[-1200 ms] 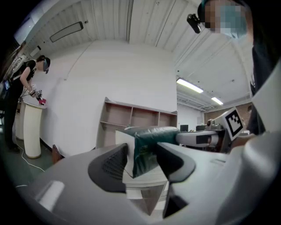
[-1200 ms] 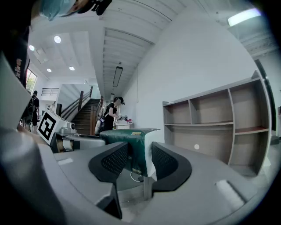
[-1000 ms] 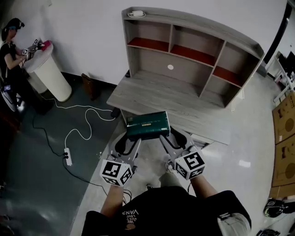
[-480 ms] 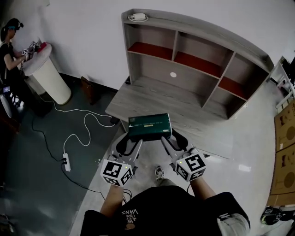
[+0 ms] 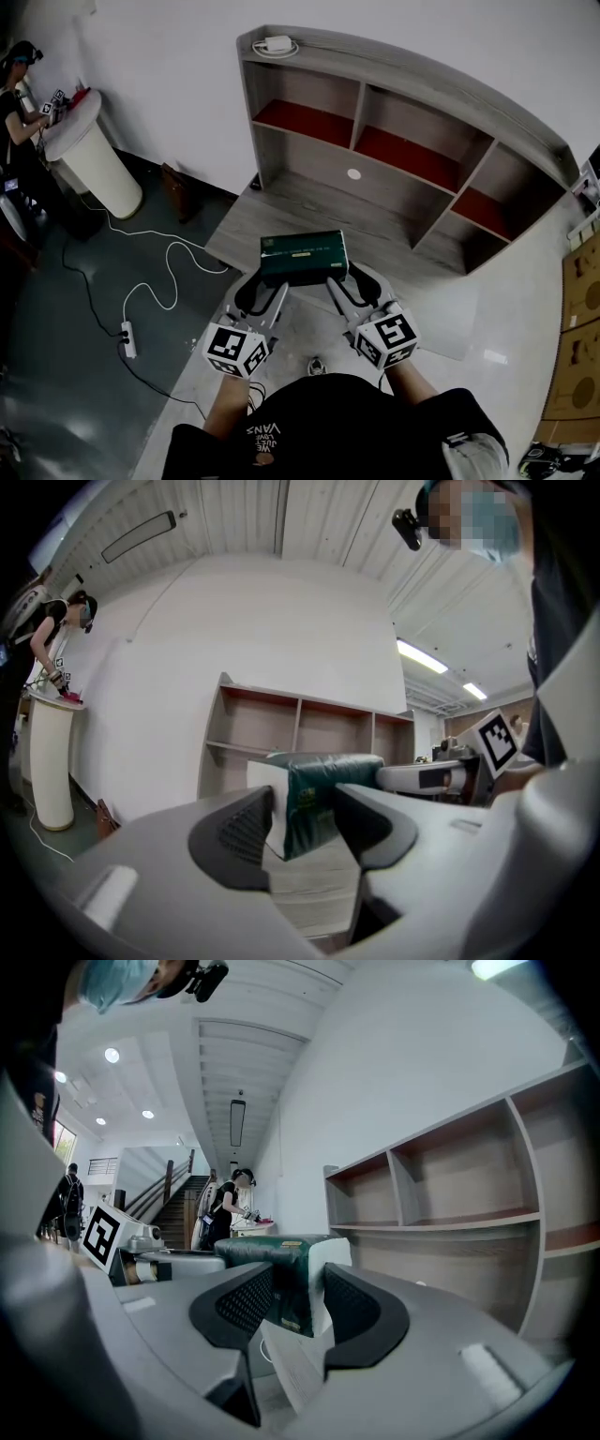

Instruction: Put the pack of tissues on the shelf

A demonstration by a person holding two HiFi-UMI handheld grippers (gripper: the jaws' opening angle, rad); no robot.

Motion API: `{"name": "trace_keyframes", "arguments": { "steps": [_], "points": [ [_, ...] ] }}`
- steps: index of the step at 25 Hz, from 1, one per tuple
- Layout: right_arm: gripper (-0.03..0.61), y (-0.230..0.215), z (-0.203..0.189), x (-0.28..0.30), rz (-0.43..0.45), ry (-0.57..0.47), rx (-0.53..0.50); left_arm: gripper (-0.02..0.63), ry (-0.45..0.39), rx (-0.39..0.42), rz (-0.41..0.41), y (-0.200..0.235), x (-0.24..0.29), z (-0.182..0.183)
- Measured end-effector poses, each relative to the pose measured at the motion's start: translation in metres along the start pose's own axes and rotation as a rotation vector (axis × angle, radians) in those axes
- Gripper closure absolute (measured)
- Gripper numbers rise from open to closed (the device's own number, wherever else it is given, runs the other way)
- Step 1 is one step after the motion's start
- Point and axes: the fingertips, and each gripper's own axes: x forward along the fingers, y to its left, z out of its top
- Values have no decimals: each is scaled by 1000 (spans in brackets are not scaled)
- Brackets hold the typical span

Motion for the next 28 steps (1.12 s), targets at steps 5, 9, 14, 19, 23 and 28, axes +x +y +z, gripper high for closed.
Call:
{"name": "trace_keyframes", "arguments": {
  "steps": [5,9,14,19,23,28],
  "points": [
    [410,-27,5,21,26,4,-8,379,-10,-7,25,9,30,2],
    [410,-39,8,36,29,3,-9,379,-13,-6,24,20,46,5],
    [410,-52,12,59,-1,-19,-2,379,-28,9,-10,41,70,13],
    [410,-65,16,90,-63,-15,12,379,-27,12,-72,70,100,21],
    [411,-75,24,114,-121,-34,16,379,-24,22,-134,94,124,31],
    [411,-85,38,145,-183,-71,21,379,-37,52,-200,123,151,50]
  ]
}}
